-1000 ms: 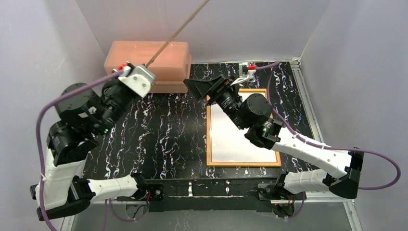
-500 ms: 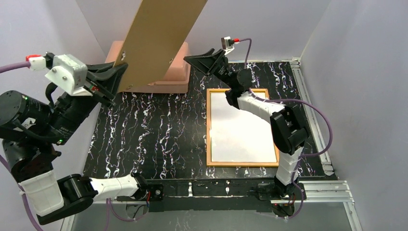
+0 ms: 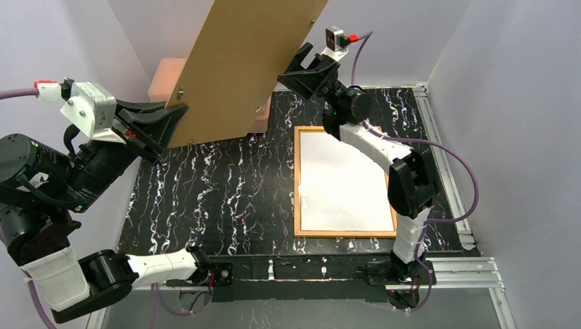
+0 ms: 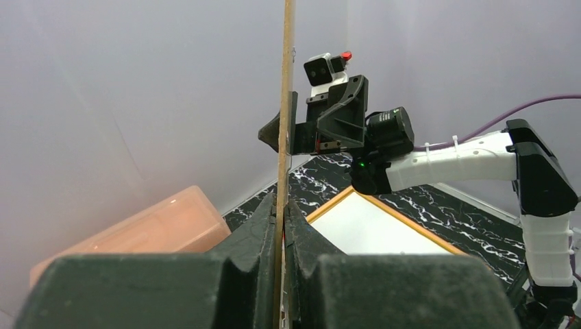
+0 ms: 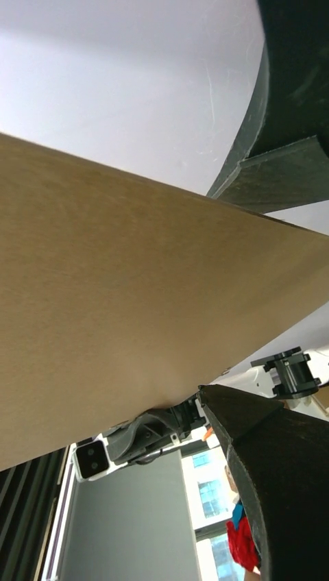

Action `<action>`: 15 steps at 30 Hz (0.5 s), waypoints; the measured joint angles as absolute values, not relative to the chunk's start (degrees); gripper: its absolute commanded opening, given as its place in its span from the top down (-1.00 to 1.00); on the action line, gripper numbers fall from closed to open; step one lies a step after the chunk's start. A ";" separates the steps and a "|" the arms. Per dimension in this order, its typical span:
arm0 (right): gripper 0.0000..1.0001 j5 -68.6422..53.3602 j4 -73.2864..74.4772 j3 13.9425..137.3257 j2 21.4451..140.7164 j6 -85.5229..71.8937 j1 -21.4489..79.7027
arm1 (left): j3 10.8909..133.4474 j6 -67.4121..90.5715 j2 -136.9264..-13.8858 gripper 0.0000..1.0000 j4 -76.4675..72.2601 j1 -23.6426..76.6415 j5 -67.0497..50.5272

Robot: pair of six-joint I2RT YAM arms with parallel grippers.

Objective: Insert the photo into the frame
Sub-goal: Turn over the photo frame item.

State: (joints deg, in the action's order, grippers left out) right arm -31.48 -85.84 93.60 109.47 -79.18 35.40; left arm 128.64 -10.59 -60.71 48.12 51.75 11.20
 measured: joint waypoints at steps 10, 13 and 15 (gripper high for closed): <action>0.22 -29.82 -85.93 95.55 110.83 -83.22 35.35 | 128.38 -7.64 -60.20 1.00 47.97 51.00 12.88; 0.59 -29.30 -85.95 91.22 108.73 -82.76 35.27 | 125.23 -7.42 -58.61 1.00 46.54 51.00 14.70; 0.87 -29.50 -86.39 88.01 106.61 -82.56 35.07 | 122.56 -7.42 -57.10 1.00 45.28 51.00 16.69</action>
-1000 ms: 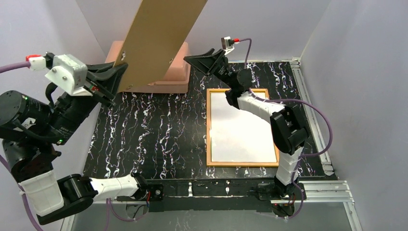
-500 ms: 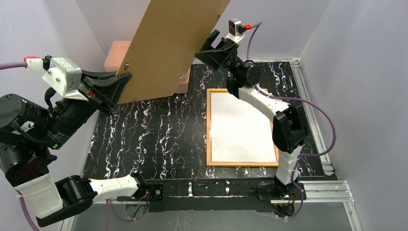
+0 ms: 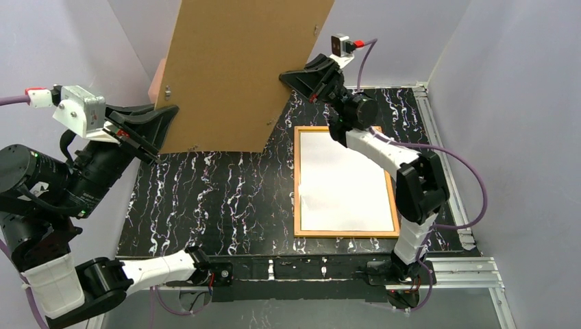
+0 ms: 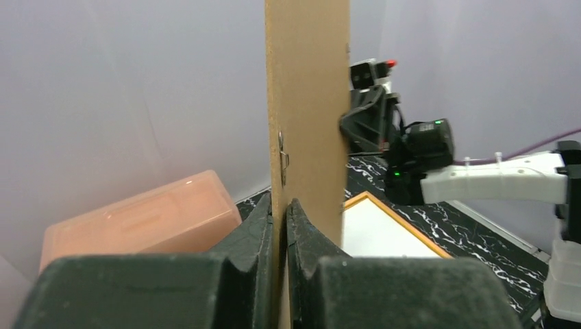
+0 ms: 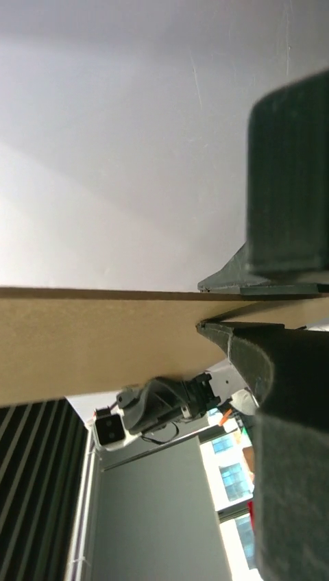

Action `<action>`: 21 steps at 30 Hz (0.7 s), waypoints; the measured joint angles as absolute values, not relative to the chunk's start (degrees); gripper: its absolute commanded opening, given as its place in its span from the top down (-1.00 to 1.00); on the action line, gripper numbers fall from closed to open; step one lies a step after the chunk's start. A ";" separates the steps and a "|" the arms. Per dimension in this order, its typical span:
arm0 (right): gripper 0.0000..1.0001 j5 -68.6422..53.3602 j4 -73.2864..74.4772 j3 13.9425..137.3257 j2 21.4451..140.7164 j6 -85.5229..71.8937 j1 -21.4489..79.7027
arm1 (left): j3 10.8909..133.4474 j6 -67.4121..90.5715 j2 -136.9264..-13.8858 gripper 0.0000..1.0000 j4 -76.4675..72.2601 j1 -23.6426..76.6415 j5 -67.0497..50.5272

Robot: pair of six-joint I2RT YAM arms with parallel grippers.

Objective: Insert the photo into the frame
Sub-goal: Turn over the photo frame item.

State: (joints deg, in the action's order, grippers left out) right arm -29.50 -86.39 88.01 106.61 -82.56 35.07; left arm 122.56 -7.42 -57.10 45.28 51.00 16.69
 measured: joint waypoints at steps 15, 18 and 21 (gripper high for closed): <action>0.97 -33.78 -75.88 70.87 84.47 -78.67 35.11 | 99.33 -19.00 -46.70 -0.97 33.82 50.74 23.99; 0.97 -33.45 -64.47 63.96 78.11 -74.76 35.07 | 96.05 -20.67 -45.43 -0.97 36.07 50.70 24.25; 0.97 -33.19 -52.90 62.00 71.96 -69.80 35.18 | 94.96 -21.98 -44.36 -0.97 37.43 50.68 24.29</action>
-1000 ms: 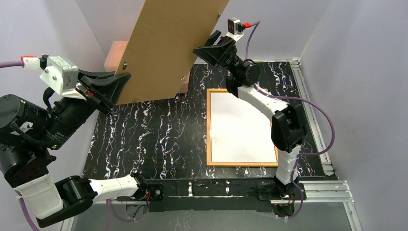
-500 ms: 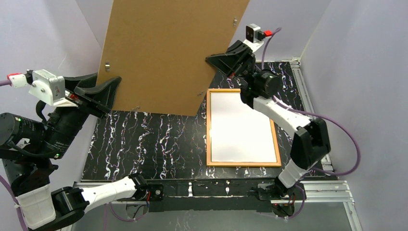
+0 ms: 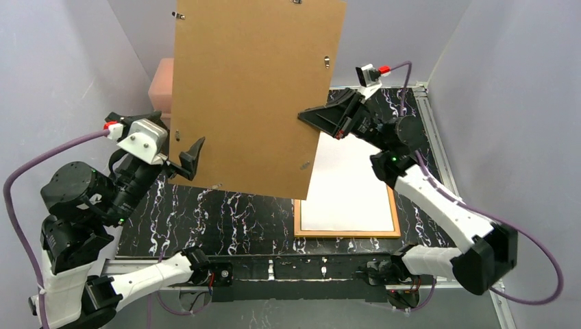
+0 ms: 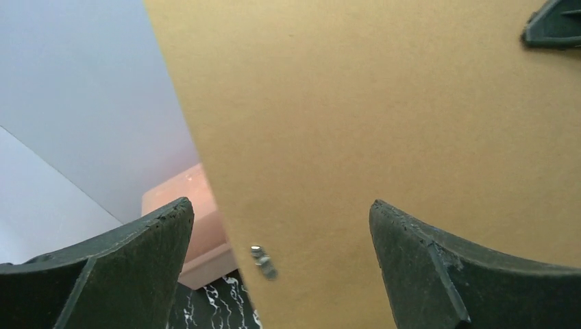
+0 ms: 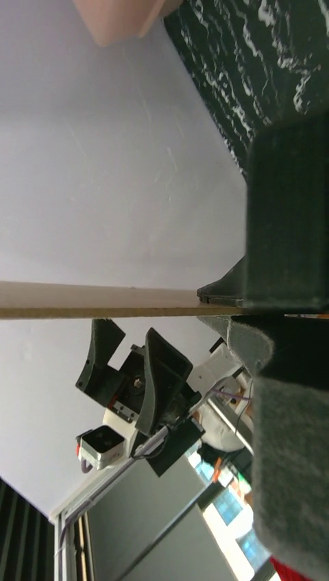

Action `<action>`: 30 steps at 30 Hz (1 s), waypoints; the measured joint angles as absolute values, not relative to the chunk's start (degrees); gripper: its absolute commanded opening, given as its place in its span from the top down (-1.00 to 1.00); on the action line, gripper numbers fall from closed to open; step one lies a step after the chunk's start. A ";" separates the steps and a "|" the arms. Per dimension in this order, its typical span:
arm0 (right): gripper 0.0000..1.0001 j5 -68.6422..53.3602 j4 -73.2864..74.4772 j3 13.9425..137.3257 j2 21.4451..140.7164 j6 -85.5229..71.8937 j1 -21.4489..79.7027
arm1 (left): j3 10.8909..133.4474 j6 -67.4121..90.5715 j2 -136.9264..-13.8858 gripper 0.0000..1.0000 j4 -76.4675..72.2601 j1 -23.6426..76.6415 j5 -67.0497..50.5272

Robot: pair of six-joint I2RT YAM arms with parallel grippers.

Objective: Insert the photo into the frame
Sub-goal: Turn over the photo frame item.

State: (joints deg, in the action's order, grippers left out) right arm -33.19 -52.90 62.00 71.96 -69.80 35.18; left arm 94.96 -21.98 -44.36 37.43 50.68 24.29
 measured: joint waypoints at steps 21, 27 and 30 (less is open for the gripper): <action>0.97 -34.68 -3.22 66.24 62.65 -46.17 35.27 | 97.43 -40.91 -51.35 -0.49 27.94 50.65 31.11; 0.97 -33.82 3.66 66.02 61.76 -42.61 35.29 | 96.25 -33.61 -55.68 -0.50 37.85 35.83 21.50; 0.97 -32.73 4.47 63.59 61.76 -41.30 35.27 | 99.20 -28.53 -62.96 -0.50 44.60 24.23 13.23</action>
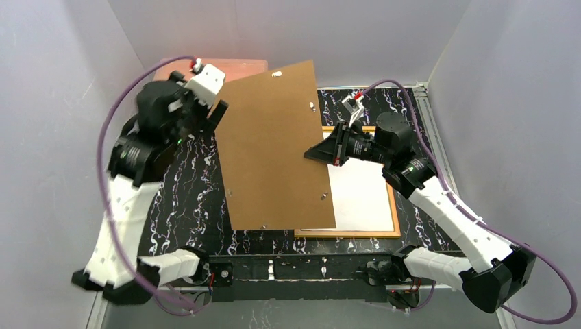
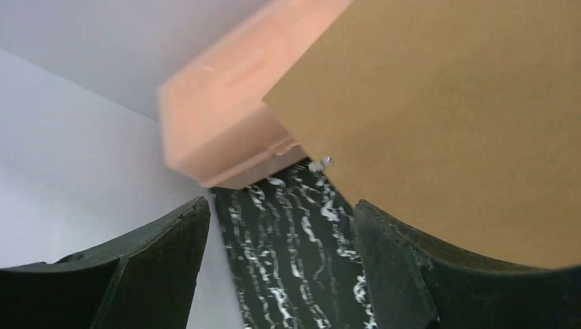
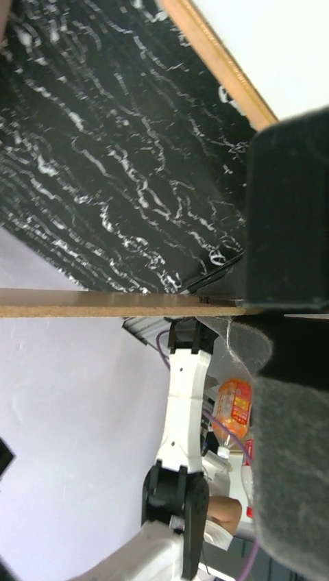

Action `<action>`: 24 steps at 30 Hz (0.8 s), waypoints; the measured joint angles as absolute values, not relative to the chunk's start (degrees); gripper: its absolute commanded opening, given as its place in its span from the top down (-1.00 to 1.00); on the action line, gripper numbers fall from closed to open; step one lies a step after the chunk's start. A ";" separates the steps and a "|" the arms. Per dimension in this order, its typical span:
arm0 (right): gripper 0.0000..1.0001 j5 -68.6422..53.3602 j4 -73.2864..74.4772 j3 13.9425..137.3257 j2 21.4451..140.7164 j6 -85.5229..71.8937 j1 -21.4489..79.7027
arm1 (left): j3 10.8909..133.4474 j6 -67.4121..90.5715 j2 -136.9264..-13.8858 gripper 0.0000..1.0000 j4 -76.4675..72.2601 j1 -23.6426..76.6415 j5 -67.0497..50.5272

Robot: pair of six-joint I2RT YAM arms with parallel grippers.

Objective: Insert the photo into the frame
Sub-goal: Turn over the photo frame item.

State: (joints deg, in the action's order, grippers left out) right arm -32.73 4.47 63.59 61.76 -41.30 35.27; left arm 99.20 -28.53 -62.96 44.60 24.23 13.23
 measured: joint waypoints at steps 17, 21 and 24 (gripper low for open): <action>0.97 -31.92 8.51 59.94 61.17 -40.25 35.24 | 98.67 -20.14 -74.61 -0.42 47.81 2.98 -3.86; 0.97 -33.69 6.72 58.63 60.95 -40.97 35.22 | 96.90 -19.44 -74.70 -0.40 45.84 2.33 -5.43; 0.97 -35.00 5.37 57.71 60.97 -42.19 35.22 | 94.59 -19.46 -74.70 -0.40 43.86 1.80 -5.76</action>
